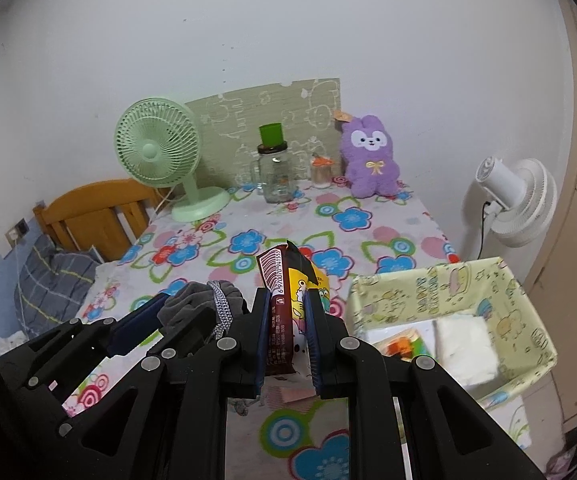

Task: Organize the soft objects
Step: 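Carry the snack packet with the right tool while the left tool carries the gray cloth toward the basket, then open the right tool to drop the packet while the left tool releases the cloth into the basket, then move both tools back from the basket toward the pink packet and clear bag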

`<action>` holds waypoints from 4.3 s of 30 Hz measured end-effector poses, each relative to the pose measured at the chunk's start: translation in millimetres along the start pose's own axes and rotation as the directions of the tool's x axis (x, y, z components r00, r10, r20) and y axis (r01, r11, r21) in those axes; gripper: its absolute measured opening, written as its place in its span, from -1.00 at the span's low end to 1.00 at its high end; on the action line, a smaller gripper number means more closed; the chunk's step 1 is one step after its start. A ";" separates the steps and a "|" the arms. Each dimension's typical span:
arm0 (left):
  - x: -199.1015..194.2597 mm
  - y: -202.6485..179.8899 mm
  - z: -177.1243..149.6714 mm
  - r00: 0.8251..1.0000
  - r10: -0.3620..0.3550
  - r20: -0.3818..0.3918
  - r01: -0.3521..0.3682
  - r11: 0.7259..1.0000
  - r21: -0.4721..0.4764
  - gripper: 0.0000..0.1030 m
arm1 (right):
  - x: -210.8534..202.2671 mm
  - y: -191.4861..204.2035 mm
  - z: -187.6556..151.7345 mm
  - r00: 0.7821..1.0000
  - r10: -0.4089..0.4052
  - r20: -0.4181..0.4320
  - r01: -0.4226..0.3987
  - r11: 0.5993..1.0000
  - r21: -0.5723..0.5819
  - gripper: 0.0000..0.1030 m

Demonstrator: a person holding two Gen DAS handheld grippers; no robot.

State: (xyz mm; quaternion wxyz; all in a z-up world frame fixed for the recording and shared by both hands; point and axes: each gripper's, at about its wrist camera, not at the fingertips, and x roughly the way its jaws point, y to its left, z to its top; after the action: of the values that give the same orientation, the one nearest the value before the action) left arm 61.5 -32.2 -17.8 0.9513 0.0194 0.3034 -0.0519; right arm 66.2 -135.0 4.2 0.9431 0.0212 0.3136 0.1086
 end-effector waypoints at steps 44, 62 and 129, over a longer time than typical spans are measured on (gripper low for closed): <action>72.4 -127.7 10.4 0.976 -0.197 -0.094 0.206 0.974 0.094 -0.52 | 17.7 -137.1 -2.1 0.981 -0.187 -0.048 0.189 0.981 0.044 -0.61; 110.9 -142.5 -5.1 0.963 -0.185 -0.198 0.214 0.968 0.134 -0.48 | 53.5 -163.8 -24.8 0.966 -0.196 -0.168 0.216 0.970 0.111 -0.61; -20.2 -72.8 -7.4 0.982 -0.188 -0.015 0.188 0.972 0.141 0.97 | -58.0 -54.6 -18.2 0.946 -0.310 0.098 0.311 0.950 0.005 0.99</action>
State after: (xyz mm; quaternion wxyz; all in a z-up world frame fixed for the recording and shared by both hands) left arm 32.8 -102.3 -12.6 0.9379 0.0583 0.3003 -0.1633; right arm 20.5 -201.4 17.7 0.9627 -0.0281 0.2659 -0.0407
